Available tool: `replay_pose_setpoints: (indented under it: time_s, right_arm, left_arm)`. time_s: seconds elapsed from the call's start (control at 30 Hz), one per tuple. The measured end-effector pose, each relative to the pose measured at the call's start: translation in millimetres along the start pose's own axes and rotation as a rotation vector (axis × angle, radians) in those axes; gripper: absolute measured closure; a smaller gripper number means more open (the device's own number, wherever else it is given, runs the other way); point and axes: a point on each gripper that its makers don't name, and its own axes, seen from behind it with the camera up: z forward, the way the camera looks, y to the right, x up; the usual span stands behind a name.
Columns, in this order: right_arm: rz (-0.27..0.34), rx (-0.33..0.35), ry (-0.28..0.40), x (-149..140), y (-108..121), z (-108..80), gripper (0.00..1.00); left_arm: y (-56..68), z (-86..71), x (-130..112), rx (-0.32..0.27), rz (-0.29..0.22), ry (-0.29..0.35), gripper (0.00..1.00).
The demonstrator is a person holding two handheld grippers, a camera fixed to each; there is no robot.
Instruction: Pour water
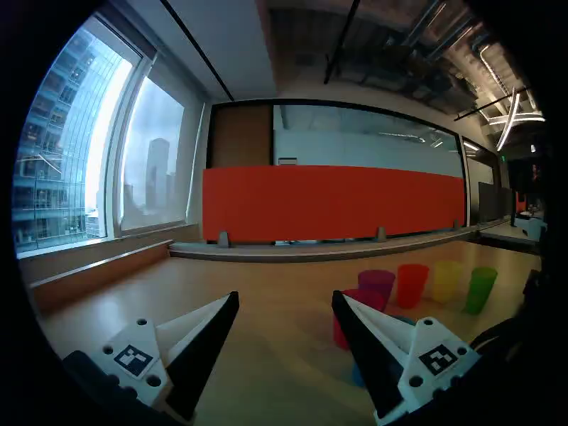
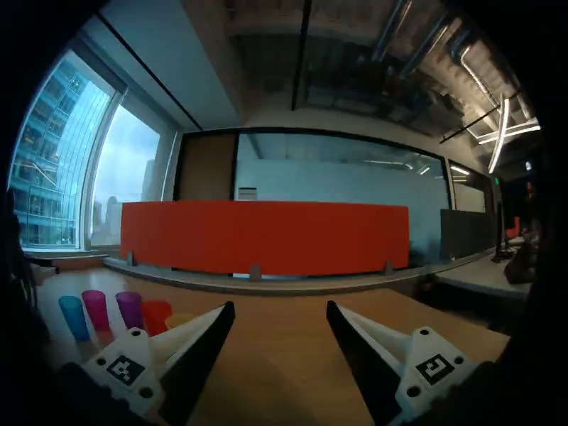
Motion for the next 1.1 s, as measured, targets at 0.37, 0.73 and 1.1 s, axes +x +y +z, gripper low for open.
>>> replay_pose_setpoints:
  time_s: [0.37, 0.73, 1.1]
  right_arm:
    - [0.006, -0.003, -0.03, -23.1, 0.8, 3.8, 0.0]
    - [0.009, -0.009, -0.049, -34.6, 1.2, 8.6, 0.0]
    - [0.018, -0.019, -0.087, -43.1, 2.0, 9.3, 0.0]
  left_arm:
    - [-0.2, 0.0, 0.0, 0.0, 0.0, 0.0, 0.03]
    - [0.3, -0.3, -0.4, 0.0, 0.0, 0.0, 0.03]
    - [0.9, 0.1, -0.1, 0.0, 0.0, 0.0, 0.03]
